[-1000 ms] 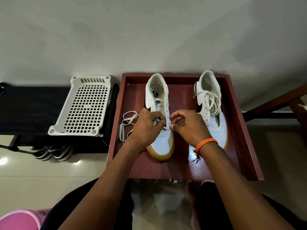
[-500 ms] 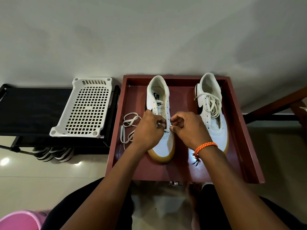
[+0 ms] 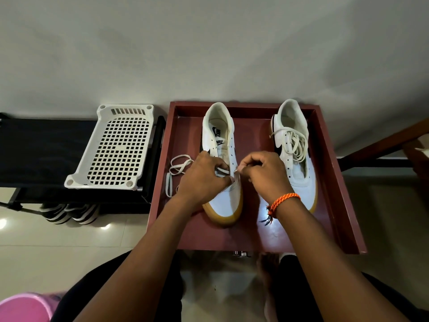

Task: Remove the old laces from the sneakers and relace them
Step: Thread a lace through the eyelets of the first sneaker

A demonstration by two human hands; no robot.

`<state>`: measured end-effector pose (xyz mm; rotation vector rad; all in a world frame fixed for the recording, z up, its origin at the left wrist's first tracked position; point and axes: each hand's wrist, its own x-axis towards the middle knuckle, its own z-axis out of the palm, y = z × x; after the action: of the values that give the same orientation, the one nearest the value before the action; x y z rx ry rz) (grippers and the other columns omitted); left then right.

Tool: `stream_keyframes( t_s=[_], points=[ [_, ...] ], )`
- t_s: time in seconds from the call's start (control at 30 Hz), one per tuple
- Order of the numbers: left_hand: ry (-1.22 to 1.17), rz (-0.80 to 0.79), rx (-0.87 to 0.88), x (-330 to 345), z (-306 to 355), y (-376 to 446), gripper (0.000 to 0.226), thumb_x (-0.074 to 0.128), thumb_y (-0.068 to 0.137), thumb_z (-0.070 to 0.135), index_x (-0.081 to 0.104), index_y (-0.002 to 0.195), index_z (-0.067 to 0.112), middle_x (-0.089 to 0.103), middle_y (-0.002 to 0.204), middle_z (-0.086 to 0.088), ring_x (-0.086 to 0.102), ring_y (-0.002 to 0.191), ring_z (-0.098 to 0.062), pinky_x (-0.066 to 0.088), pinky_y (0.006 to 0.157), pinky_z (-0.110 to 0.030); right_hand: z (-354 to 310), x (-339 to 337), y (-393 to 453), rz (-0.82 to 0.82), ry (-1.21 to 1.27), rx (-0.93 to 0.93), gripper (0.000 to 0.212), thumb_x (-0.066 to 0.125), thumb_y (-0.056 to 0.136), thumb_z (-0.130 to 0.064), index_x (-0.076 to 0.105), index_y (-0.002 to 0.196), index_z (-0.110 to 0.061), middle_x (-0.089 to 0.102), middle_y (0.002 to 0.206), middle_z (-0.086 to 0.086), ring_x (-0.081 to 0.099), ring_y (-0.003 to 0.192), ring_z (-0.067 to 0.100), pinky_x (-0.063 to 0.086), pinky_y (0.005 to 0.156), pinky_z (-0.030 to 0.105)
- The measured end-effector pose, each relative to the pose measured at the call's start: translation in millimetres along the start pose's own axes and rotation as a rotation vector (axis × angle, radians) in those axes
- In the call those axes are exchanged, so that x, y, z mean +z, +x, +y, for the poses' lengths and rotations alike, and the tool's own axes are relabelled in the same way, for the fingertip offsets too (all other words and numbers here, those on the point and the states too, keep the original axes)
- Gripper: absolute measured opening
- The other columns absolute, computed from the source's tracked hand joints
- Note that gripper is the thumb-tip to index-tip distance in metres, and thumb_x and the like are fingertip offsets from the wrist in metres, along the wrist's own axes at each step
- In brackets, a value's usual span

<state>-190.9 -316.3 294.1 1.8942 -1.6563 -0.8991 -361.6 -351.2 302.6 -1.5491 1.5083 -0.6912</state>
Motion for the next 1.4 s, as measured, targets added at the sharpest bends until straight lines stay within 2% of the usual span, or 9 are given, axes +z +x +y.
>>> stream_keyframes(
  t_s=[0.33,0.53,0.6,0.77,0.93,1.07,1.23,1.3,1.4],
  points=[
    [-0.012,0.016,0.030,0,-1,2,0.015,0.085,0.084,0.026,0.083,0.097,0.018,0.059,0.079,0.019,0.061,0.076,-0.003,0.044,0.065,-0.027,-19,-10,-5,-0.295,0.937,0.105,0.017,0.051,0.101,0.009,0.063,0.092,0.001,0.071,0.109,0.021,0.072,0.109,0.032,0.059,0.100,0.034],
    [0.017,0.008,0.040,0,-1,2,0.023,0.087,0.085,0.029,0.083,0.104,0.018,0.047,0.088,0.023,0.058,0.085,-0.014,0.046,0.073,-0.028,-31,-21,-7,-0.466,1.227,0.046,0.016,0.041,0.108,-0.005,0.051,0.098,-0.010,0.060,0.092,0.006,0.048,0.071,0.011,0.040,0.066,0.021],
    [0.017,0.008,0.035,-1,-1,1,0.022,0.086,0.085,0.031,0.082,0.104,0.020,0.047,0.088,0.024,0.058,0.087,-0.013,0.048,0.075,-0.030,-28,-21,-3,-0.362,0.992,0.028,0.013,0.049,0.104,-0.012,0.052,0.091,-0.010,0.060,0.087,0.005,0.045,0.069,0.011,0.033,0.060,0.022],
    [-0.002,0.033,0.046,-1,0,-1,0.022,0.085,0.085,0.038,0.082,0.102,0.023,0.050,0.089,0.022,0.061,0.088,-0.011,0.053,0.076,-0.034,6,5,-3,-0.082,-0.438,-0.179,0.022,0.056,0.105,-0.033,0.057,0.088,-0.019,0.053,0.095,0.003,0.054,0.095,0.029,0.045,0.084,0.041],
    [0.006,0.032,0.044,0,-4,1,0.023,0.085,0.084,0.043,0.080,0.099,0.026,0.055,0.092,0.013,0.060,0.089,-0.012,0.054,0.078,-0.037,4,6,2,-0.160,-0.296,-0.139,0.015,0.065,0.099,-0.014,0.070,0.085,-0.012,0.058,0.097,0.006,0.059,0.093,0.024,0.040,0.078,0.032],
    [-0.020,0.022,0.039,-2,-4,1,0.013,0.088,0.081,0.032,0.079,0.087,0.024,0.059,0.083,0.018,0.064,0.083,-0.008,0.059,0.078,-0.041,-14,-6,-3,-0.252,0.286,-0.086,0.021,0.059,0.103,-0.003,0.068,0.084,-0.004,0.071,0.102,0.015,0.055,0.072,0.005,0.042,0.067,0.022],
    [-0.032,0.018,0.032,-2,-2,2,0.014,0.089,0.081,0.026,0.077,0.083,0.020,0.060,0.076,0.015,0.064,0.074,-0.006,0.059,0.074,-0.041,-40,-25,-15,-0.532,0.954,-0.054,0.016,0.046,0.108,-0.011,0.053,0.093,-0.008,0.066,0.093,0.010,0.062,0.091,0.020,0.029,0.059,0.024],
    [-0.024,0.010,0.037,-2,-2,1,0.013,0.089,0.082,0.027,0.079,0.085,0.019,0.058,0.079,0.018,0.063,0.077,-0.007,0.059,0.076,-0.040,-37,-23,-11,-0.447,0.905,-0.017,0.017,0.047,0.107,-0.008,0.051,0.091,-0.010,0.058,0.078,0.006,0.052,0.071,0.017,0.023,0.058,0.030],
    [-0.027,0.026,0.037,-3,0,-1,0.015,0.089,0.083,0.029,0.081,0.090,0.019,0.056,0.083,0.020,0.061,0.079,-0.009,0.058,0.079,-0.040,-12,-8,-3,-0.116,0.155,-0.098,0.008,0.055,0.102,-0.013,0.055,0.095,-0.018,0.061,0.069,0.001,0.051,0.059,0.019,0.037,0.058,0.034]
  ],
)
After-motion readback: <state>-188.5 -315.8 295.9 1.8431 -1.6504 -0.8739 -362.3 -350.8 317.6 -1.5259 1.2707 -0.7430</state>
